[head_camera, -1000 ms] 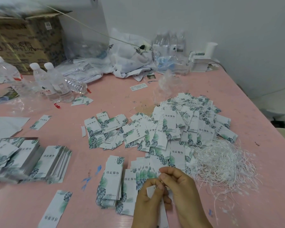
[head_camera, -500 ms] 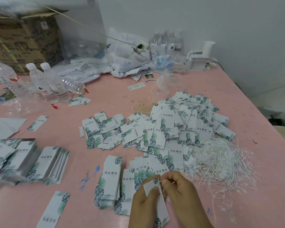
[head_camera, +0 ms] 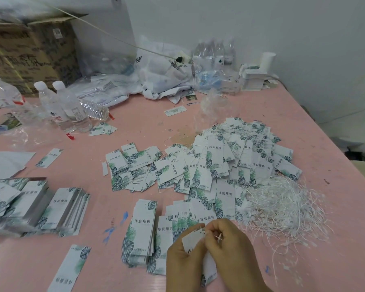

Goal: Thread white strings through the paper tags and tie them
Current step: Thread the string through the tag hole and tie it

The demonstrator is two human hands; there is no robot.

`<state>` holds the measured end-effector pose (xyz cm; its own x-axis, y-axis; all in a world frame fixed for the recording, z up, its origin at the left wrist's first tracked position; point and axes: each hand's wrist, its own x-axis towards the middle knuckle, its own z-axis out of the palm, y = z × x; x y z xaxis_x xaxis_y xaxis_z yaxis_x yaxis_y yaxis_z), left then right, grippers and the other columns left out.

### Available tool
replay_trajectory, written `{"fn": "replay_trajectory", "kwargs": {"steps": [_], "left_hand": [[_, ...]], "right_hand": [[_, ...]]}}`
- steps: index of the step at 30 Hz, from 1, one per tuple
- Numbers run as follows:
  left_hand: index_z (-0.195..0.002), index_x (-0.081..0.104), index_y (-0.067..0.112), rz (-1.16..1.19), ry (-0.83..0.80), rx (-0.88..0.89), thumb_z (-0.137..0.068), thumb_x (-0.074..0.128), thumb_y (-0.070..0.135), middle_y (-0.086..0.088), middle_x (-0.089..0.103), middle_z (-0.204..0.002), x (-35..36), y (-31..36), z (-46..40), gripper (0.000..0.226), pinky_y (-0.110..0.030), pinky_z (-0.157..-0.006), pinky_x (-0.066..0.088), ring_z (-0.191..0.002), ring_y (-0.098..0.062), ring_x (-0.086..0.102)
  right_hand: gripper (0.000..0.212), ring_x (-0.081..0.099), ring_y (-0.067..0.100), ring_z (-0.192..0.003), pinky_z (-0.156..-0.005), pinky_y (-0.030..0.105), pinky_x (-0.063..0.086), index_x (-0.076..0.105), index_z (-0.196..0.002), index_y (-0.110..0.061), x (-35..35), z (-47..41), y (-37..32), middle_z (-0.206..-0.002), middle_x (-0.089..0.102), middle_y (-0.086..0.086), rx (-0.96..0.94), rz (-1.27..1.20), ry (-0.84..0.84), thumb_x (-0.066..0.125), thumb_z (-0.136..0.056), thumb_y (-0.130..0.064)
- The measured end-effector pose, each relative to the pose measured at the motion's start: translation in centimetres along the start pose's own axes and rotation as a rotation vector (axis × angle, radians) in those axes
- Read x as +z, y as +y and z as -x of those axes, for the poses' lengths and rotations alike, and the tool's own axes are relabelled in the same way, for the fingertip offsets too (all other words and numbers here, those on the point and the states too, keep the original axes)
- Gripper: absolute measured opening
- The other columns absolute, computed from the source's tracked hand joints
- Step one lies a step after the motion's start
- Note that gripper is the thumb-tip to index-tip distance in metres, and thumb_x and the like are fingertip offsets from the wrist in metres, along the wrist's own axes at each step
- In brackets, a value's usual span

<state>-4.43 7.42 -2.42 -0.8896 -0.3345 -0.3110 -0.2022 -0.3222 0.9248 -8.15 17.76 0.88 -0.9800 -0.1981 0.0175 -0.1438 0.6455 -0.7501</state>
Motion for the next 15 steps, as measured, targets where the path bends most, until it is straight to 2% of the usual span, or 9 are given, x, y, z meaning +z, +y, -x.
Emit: {"fn": "replay_trajectory", "kwargs": {"steps": [4, 8, 11, 15], "left_hand": [[-0.087, 0.079, 0.018, -0.049, 0.035, 0.040, -0.079, 0.075, -0.006, -0.009, 0.077, -0.084, 0.06, 0.13, -0.05, 0.026, -0.021, -0.062, 0.056, -0.079, -0.022, 0.075], [-0.082, 0.079, 0.019, -0.075, 0.059, 0.073, -0.079, 0.074, -0.008, -0.008, 0.077, -0.081, 0.21, 0.46, 0.15, 0.028, -0.019, -0.060, 0.054, -0.075, -0.018, 0.074], [-0.081, 0.079, 0.028, -0.098, 0.063, 0.102, -0.078, 0.076, -0.006, -0.007, 0.077, -0.079, 0.20, 0.46, 0.17, 0.034, -0.018, -0.058, 0.053, -0.070, -0.013, 0.073], [-0.083, 0.077, 0.030, -0.079, 0.051, 0.127, -0.067, 0.079, 0.012, -0.009, 0.076, -0.079, 0.44, 0.51, 0.31, 0.024, -0.025, -0.062, 0.056, -0.071, -0.019, 0.073]], "right_hand": [[0.017, 0.051, -0.015, -0.082, -0.061, 0.010, 0.038, 0.057, -0.081, -0.037, 0.20, 0.11, -0.09, -0.077, 0.054, -0.021, -0.037, 0.061, 0.027, 0.067, -0.085, -0.024], [0.009, 0.052, -0.007, -0.073, -0.062, 0.017, 0.040, 0.063, -0.084, -0.030, 0.30, 0.25, -0.12, -0.079, 0.056, -0.017, -0.041, 0.083, 0.051, 0.068, -0.084, -0.023], [0.010, 0.050, -0.007, -0.077, -0.062, 0.017, 0.039, 0.064, -0.083, -0.028, 0.43, 0.33, -0.25, -0.078, 0.055, -0.017, -0.055, 0.083, 0.060, 0.069, -0.083, -0.020], [0.012, 0.050, -0.015, -0.070, -0.060, 0.017, 0.040, 0.064, -0.081, -0.027, 0.58, 0.38, -0.14, -0.075, 0.053, -0.021, -0.054, 0.066, 0.077, 0.071, -0.081, -0.017]]}}
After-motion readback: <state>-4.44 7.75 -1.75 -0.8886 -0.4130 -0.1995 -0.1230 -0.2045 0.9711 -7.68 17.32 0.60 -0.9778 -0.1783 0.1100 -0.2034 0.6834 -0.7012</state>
